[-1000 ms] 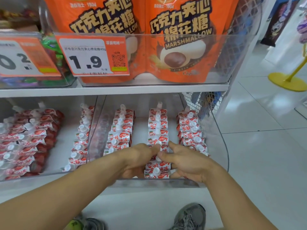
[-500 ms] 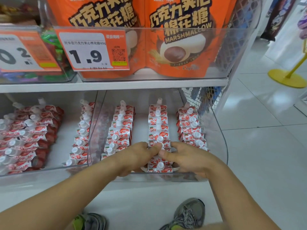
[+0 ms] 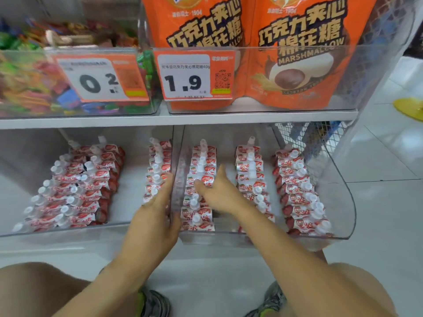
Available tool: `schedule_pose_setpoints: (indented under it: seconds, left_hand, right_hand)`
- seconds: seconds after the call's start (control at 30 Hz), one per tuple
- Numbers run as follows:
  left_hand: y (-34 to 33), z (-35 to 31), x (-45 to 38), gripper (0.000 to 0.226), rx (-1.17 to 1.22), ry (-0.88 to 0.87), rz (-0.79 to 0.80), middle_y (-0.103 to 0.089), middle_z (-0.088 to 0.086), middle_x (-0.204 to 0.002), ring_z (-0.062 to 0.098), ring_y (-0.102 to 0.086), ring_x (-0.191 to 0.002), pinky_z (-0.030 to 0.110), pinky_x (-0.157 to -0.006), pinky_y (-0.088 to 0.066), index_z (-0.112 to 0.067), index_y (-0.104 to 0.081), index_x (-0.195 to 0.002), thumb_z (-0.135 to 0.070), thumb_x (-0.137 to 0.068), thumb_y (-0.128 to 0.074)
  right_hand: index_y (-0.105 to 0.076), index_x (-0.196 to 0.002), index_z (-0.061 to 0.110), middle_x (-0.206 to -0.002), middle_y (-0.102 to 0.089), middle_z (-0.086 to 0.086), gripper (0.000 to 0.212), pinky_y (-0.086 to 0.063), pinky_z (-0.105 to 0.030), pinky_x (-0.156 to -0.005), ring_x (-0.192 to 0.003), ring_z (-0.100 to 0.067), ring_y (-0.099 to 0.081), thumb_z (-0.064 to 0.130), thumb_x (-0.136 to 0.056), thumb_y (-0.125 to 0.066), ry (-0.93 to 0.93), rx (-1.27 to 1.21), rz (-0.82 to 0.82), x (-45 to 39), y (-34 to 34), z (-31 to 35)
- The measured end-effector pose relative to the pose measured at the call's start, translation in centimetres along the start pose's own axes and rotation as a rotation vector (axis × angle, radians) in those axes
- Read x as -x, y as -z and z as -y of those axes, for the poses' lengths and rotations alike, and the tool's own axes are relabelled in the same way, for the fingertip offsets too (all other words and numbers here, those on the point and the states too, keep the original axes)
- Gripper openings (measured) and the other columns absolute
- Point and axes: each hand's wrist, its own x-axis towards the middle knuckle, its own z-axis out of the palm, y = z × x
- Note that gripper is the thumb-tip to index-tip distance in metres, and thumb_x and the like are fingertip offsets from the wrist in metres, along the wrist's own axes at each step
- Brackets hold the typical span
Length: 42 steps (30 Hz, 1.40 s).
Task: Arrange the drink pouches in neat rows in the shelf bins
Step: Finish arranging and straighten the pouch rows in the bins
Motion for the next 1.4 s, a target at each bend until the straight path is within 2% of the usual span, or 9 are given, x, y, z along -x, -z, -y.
schedule_pose_setpoints:
  seconds: [0.13, 0.33, 0.47, 0.6, 0.73, 0.93, 1.1, 1.23, 1.4]
  left_hand:
    - [0.0, 0.5, -0.3, 0.086, 0.02, 0.001, 0.044, -0.071, 0.002, -0.072, 0.021, -0.068, -0.065, 0.04, -0.055, -0.056, -0.033, -0.018, -0.153, -0.011, -0.083, -0.064]
    - [0.3, 0.4, 0.1, 0.088, 0.004, -0.018, 0.039, -0.069, -0.001, -0.078, 0.018, -0.064, -0.058, 0.035, -0.048, -0.05, -0.031, -0.018, -0.153, -0.012, -0.083, -0.067]
    - [0.5, 0.6, 0.2, 0.087, 0.016, -0.042, 0.033, -0.074, 0.002, -0.089, 0.018, -0.061, -0.074, 0.01, -0.052, -0.036, -0.024, -0.033, -0.149, -0.005, -0.075, -0.074]
    - [0.2, 0.6, -0.3, 0.089, -0.002, -0.056, 0.043, -0.074, 0.011, -0.088, 0.018, -0.05, -0.094, 0.012, -0.057, -0.035, -0.018, -0.038, -0.147, 0.002, -0.069, -0.076]
    - [0.3, 0.8, -0.1, 0.088, 0.018, -0.042, 0.038, -0.074, 0.008, -0.097, 0.014, -0.047, -0.106, 0.019, -0.072, -0.042, -0.023, -0.037, -0.148, -0.002, -0.072, -0.076]
    - [0.2, 1.0, -0.1, 0.088, 0.038, -0.091, 0.066, -0.074, 0.008, -0.093, 0.017, -0.053, -0.094, 0.02, -0.064, -0.041, -0.018, -0.039, -0.147, 0.0, -0.069, -0.077]
    - [0.7, 1.1, -0.1, 0.088, 0.098, -0.037, 0.074, -0.074, -0.01, -0.101, 0.007, -0.065, -0.087, 0.003, -0.062, -0.039, -0.041, -0.026, -0.149, -0.015, -0.08, -0.072]
    - [0.5, 0.9, 0.0, 0.085, 0.112, -0.029, 0.039, -0.072, -0.01, -0.106, 0.007, -0.068, -0.087, 0.013, -0.068, -0.049, -0.043, -0.024, -0.149, -0.017, -0.082, -0.069]
    - [0.3, 0.9, -0.1, 0.084, 0.073, -0.025, 0.03, -0.074, -0.004, -0.099, 0.017, -0.07, -0.079, 0.033, -0.063, -0.057, -0.038, -0.025, -0.15, -0.016, -0.081, -0.069]
  right_hand:
    - [0.005, -0.158, 0.018, -0.163, -0.026, -0.006, 0.085, -0.042, -0.032, -0.099, -0.126, -0.023, -0.053, 0.047, -0.099, -0.048, -0.036, -0.119, 0.027, -1.3, -1.2, 0.4]
    - [-0.01, -0.158, 0.016, -0.16, -0.028, -0.002, 0.091, -0.03, -0.039, -0.111, -0.145, -0.026, -0.033, 0.062, -0.092, -0.053, -0.105, -0.354, -0.116, -3.7, 0.7, 1.3]
    - [-0.029, -0.148, 0.025, -0.156, -0.037, -0.005, 0.062, -0.032, -0.038, -0.102, -0.141, -0.026, -0.038, 0.056, -0.097, -0.047, -0.067, -0.45, -0.158, -6.7, -0.3, 2.8]
    - [-0.033, -0.135, 0.03, -0.141, -0.047, 0.007, 0.048, -0.033, -0.033, -0.095, -0.123, -0.012, -0.045, 0.047, -0.097, -0.056, -0.041, -0.434, -0.09, -6.9, 0.0, 2.4]
    - [-0.044, -0.146, 0.03, -0.148, -0.049, 0.005, 0.068, -0.034, -0.029, -0.093, -0.131, -0.016, -0.048, 0.039, -0.084, -0.069, -0.056, -0.345, -0.07, -7.2, 0.7, 2.4]
    - [-0.057, -0.128, 0.035, -0.143, -0.052, 0.007, 0.051, -0.04, -0.029, -0.093, -0.125, -0.014, -0.05, 0.027, -0.08, -0.069, -0.074, -0.352, -0.034, -6.9, 0.6, 2.9]
    - [-0.046, -0.138, 0.02, -0.132, -0.057, 0.006, 0.074, -0.048, -0.051, -0.101, -0.124, -0.023, -0.054, 0.047, -0.078, -0.079, -0.159, -0.104, 0.009, -3.0, 2.4, 2.6]
    - [-0.065, -0.117, 0.029, -0.115, -0.073, 0.004, 0.026, -0.058, -0.054, -0.087, -0.106, -0.022, -0.07, 0.034, -0.091, -0.07, -0.155, -0.154, 0.288, 1.0, 1.1, 1.3]
    - [-0.061, -0.092, 0.026, -0.1, -0.075, 0.004, 0.006, -0.054, -0.053, -0.094, -0.096, -0.019, -0.07, 0.026, -0.095, -0.066, -0.159, -0.336, 0.285, 2.6, 1.8, 1.4]
